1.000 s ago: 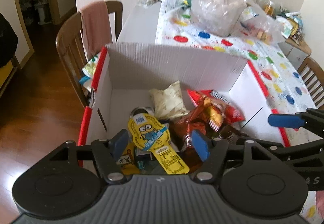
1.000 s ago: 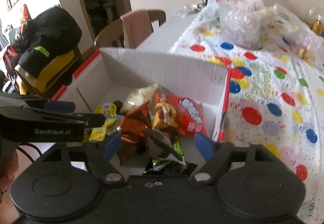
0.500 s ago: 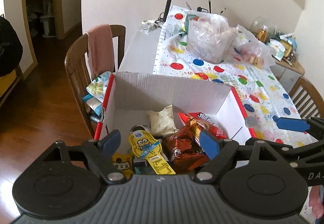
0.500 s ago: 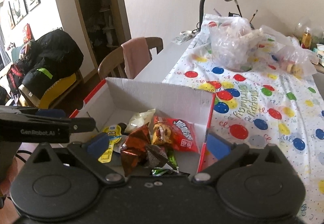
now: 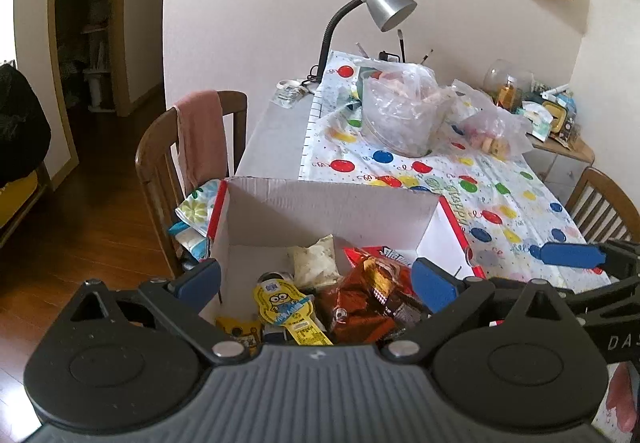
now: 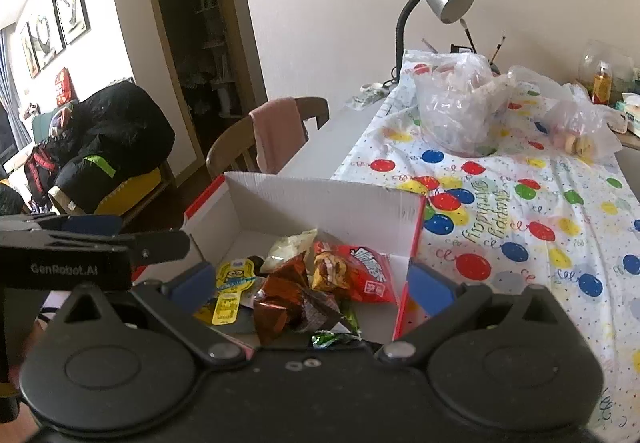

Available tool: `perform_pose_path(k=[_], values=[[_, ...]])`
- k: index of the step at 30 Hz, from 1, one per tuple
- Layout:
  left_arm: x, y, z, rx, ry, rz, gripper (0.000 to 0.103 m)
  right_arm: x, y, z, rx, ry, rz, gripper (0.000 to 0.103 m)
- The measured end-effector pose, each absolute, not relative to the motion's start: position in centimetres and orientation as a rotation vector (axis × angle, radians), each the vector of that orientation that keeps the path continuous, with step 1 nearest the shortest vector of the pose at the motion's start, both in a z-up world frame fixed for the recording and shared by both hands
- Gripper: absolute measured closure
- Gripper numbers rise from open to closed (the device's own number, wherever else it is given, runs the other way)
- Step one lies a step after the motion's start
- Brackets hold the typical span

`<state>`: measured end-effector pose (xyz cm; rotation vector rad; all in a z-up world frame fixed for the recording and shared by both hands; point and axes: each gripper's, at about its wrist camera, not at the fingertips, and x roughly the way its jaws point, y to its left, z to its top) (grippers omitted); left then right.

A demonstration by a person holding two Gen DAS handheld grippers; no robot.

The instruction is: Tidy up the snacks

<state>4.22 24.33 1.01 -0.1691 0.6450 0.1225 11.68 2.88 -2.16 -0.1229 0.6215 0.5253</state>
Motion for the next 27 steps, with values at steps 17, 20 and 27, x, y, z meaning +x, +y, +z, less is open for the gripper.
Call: perform_pose_path(k=[17, 20, 27], values=[[2.7, 23.0, 1.7, -0.140, 0.680, 0.116, 0.001, 10.8, 1.4, -1.9, -0.047, 0.669, 0.480, 0.000], [2.6, 23.0, 1.7, -0.137, 0.680, 0.122, 0.001, 10.7, 1.4, -2.0, -0.058, 0.665, 0.470, 0.000], [2.8, 23.0, 1.6, -0.152, 0.690, 0.131, 0.001, 10.6, 1.2, -1.9, -0.062, 0.667, 0.461, 0.000]])
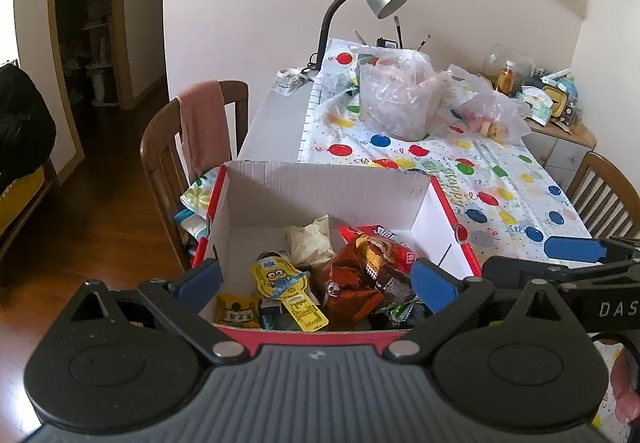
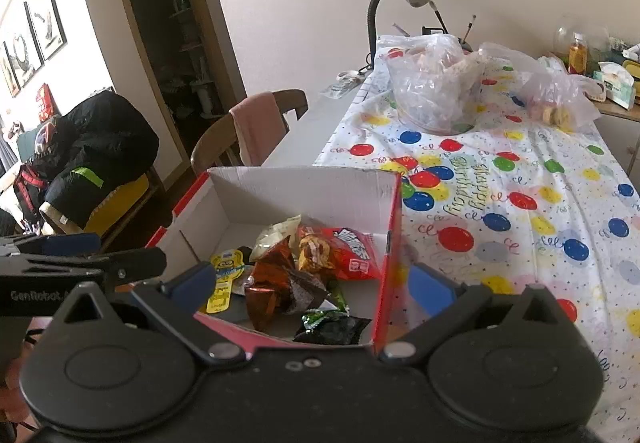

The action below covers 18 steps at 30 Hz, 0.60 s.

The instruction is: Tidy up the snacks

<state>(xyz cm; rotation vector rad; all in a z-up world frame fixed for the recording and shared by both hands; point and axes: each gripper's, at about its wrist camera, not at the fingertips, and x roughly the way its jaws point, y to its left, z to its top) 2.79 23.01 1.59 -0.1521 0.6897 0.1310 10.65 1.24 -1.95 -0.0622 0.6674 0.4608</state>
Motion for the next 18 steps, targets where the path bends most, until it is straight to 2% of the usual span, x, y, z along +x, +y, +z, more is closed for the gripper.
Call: perform_pose_path(k=[18], values=[[2.89, 22.03, 1.22, -0.159, 0.715, 0.133, 0.001, 10.38, 0.49, -2.28, -0.049, 0.676, 0.440, 0.000]])
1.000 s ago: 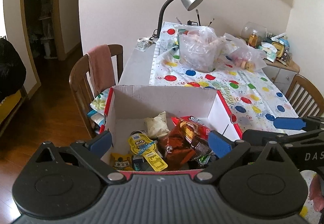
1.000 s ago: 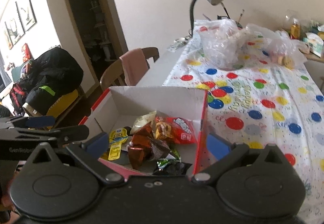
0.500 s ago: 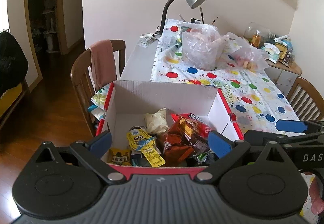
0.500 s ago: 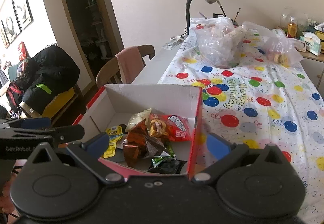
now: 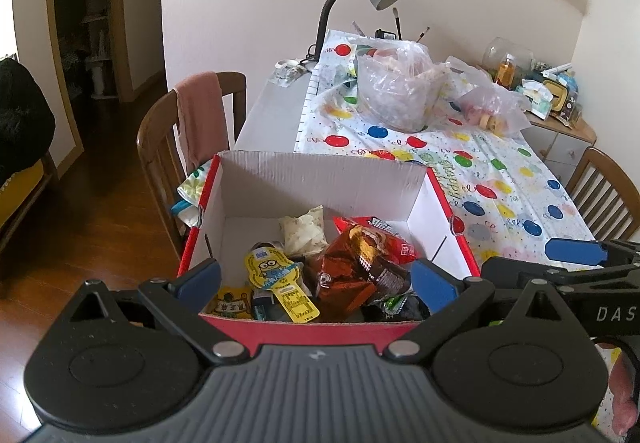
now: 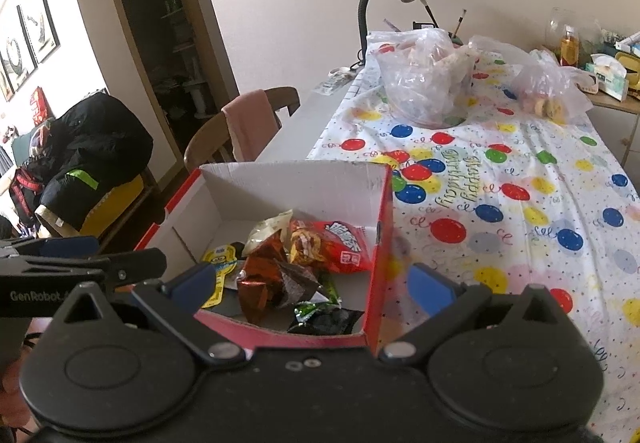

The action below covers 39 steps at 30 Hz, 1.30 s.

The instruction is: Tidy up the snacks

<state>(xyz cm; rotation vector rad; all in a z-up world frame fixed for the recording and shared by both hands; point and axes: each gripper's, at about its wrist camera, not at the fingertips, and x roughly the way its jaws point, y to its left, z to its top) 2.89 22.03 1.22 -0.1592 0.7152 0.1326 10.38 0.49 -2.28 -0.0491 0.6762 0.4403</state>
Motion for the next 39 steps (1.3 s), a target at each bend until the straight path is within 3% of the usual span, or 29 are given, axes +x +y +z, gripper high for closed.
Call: perform_pose_path(k=[39], values=[[2.8, 21.2, 1.2, -0.161, 0.725, 0.134, 0.001, 9.2, -1.0, -2.2, -0.067, 0.676, 0.408, 0.001]])
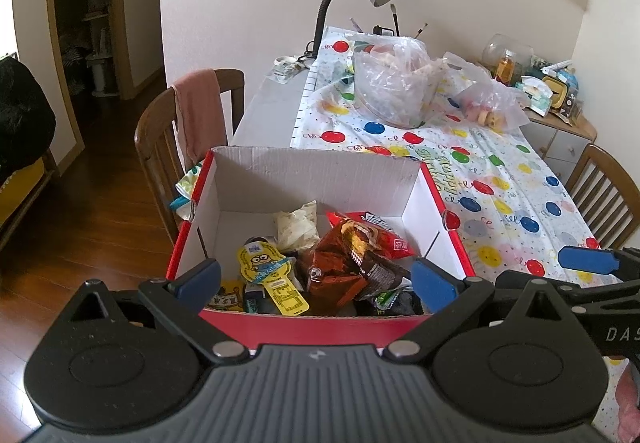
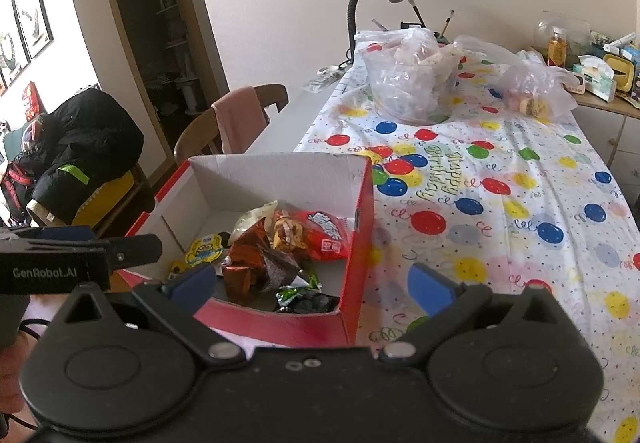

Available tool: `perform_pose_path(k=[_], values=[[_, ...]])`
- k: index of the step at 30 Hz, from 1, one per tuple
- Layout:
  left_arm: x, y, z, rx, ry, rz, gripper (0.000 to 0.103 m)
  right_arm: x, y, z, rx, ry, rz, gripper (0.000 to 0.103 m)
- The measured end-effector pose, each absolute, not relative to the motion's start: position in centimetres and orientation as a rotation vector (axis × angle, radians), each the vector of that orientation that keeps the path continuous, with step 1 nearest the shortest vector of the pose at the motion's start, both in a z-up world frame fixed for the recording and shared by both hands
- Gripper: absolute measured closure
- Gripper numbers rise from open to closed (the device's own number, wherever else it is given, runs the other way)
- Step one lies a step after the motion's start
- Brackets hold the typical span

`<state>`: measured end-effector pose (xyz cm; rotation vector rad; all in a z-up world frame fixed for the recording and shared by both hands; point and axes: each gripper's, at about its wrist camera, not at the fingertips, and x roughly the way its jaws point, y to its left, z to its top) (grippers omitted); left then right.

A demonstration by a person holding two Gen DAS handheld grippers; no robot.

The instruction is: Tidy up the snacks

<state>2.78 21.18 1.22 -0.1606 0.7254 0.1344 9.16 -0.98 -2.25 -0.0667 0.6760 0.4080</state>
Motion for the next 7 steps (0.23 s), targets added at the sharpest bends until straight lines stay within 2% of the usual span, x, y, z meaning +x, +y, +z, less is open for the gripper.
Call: perform_pose_path(k=[7], values=[[3.07, 20.91, 1.14, -0.160, 0.733, 0.127, 0.001, 9.02, -1.19, -2.42, -0.064, 0.681, 0.401, 0.001]])
